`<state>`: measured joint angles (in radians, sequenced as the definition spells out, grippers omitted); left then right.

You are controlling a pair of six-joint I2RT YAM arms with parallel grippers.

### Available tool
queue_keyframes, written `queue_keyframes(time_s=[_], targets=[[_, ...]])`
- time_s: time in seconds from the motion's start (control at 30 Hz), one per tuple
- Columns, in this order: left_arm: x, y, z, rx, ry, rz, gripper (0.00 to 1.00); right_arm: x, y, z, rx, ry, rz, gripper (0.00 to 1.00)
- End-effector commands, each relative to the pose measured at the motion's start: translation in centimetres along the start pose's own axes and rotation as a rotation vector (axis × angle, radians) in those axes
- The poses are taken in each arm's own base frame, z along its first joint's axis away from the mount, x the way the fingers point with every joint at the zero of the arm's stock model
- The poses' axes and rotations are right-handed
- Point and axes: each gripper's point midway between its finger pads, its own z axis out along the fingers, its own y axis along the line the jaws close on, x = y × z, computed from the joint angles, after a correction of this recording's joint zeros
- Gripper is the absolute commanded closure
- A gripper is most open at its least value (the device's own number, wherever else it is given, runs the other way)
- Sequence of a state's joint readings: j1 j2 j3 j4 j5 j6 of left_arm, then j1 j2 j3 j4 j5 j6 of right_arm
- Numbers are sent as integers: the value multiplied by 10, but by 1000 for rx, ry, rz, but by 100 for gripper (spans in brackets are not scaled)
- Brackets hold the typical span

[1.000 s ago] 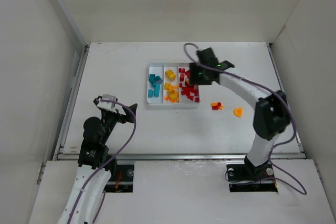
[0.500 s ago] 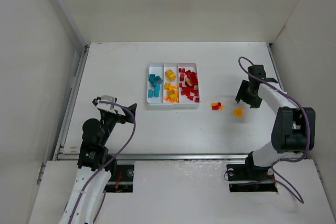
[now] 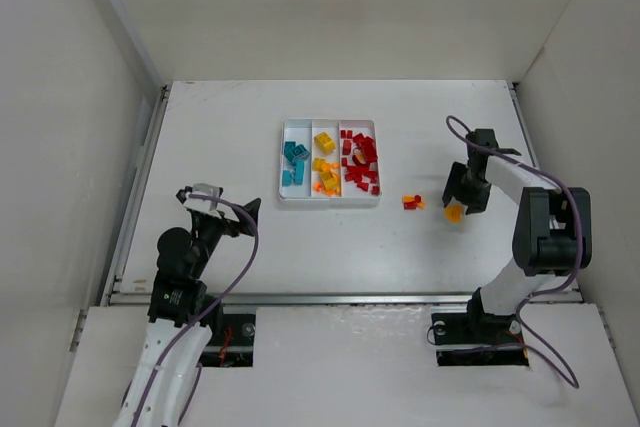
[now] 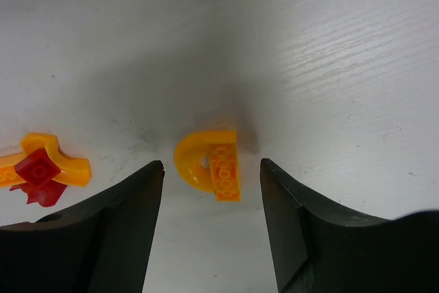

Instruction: Sort the legos into containers by color

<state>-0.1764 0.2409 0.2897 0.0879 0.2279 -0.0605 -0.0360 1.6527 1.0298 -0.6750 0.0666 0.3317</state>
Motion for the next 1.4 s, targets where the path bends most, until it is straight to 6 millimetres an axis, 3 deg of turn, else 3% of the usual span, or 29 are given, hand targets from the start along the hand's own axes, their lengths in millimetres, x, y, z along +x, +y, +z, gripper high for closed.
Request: queue_keyframes(time_s=[0.0,0.33,0.43,0.47,0.53,0.67,0.97,1.1,1.13,1.2,1.23,1.27,1.37], targets=[[-13,-1,1,7,-61,14,1,9,2,6,-11,42,-23,36],[-13,-1,1,7,-61,14,1,21,-4,10,14,73,-15,35],[-15,-2,0,8,-70,6,1,25,-5,15,21,94,-16,46],[-15,-2,0,8,-70,6,1,26,-4,15,13,98,-16,56],[-15,-2,0,8,-70,6,1,30,-4,16,8,111,-16,66],[-17,-2,-1,10,-81,8,1,24,-1,12,-3,81,-5,86],[-17,-1,-3,0,-91,9,1,-6,9,-26,-71,-77,4,88],[-17,-1,-3,0,-91,9,1,-28,35,-65,-114,-200,-18,88],[-17,-1,-3,0,-91,9,1,-26,56,-76,-133,-224,-69,88],[-17,-1,-3,0,-91,9,1,-40,90,-103,-181,-308,-114,88],[-15,0,-2,-1,-82,8,1,-33,106,-109,-173,-314,-160,88],[-15,0,-2,-1,-82,8,1,-42,117,-115,-162,-331,-152,88],[-13,0,-1,-2,-73,6,1,-43,123,-105,-128,-299,-128,86]])
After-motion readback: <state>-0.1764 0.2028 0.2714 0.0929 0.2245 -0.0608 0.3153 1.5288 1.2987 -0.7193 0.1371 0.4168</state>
